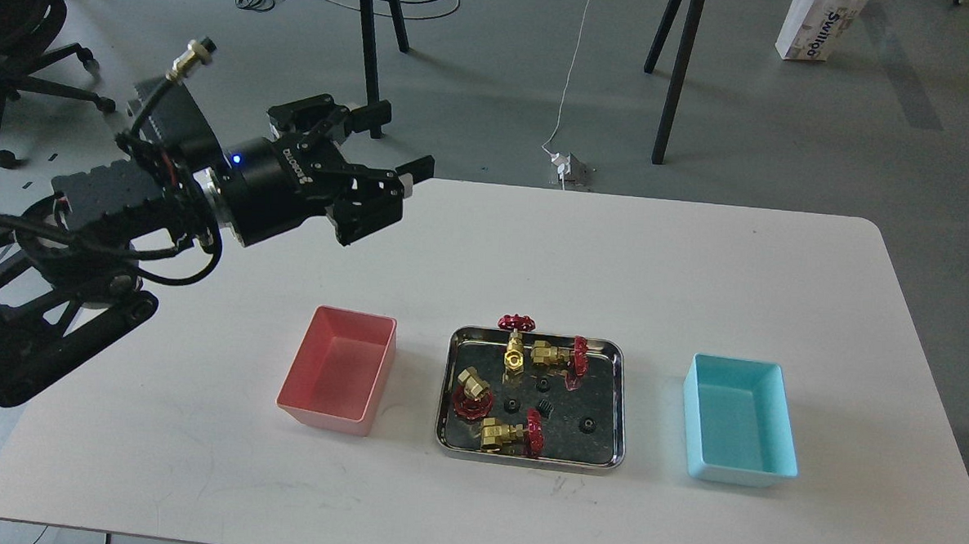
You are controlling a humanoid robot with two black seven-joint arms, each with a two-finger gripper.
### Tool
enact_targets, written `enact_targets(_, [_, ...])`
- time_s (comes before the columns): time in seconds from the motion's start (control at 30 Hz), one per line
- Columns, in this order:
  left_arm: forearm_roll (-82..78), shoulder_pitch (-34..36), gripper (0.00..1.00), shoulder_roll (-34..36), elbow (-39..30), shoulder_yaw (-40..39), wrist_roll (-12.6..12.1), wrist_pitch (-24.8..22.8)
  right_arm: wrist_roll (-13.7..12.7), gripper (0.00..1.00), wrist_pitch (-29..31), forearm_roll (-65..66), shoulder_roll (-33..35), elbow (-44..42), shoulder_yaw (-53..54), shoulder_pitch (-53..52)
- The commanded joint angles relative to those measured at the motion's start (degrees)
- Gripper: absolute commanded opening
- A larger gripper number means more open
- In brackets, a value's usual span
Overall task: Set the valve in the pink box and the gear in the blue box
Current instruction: 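Move the left gripper forward over the metal tray, then lower the left gripper and grasp a red-handled brass valve in the tray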
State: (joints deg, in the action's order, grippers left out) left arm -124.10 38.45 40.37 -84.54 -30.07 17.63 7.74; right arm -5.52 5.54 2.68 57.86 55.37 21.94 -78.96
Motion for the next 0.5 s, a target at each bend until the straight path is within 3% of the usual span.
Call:
enact_targets(0.0, [-0.9,-2.84,0.88,-2.83,0.69,6.15,-5.22,0.96,-0.1,1.0,-0.36,0.31,0.15,0.97,-0.14,-0.23])
enact_targets(0.07, [-0.9,-5.3,0.88,-3.63,2.18,7.48,-6.73,1.05,-0.1,0.99,-0.62,0.4,0.15,1.15,-0.23,-0.32])
enact_targets(0.2, [-0.9,-10.58,0.88,-8.27,8.06,7.93,-7.0,1.05,-0.19,0.99,-0.62,0.92,0.06,0.97,-0.41,-0.4])
enact_targets(0.37, [-0.9,-11.9,0.88,-16.1,13.96,8.1,-7.44,1.14,-0.19,1.0,-0.62,4.0,-0.02,0.89,-0.5,-0.14])
enact_targets(0.47, [-0.9,-11.9,0.89,-20.32,14.4,8.1,-9.45,0.09,-0.19,0.99,-0.62,4.35,-0.2,0.71,-0.67,0.12])
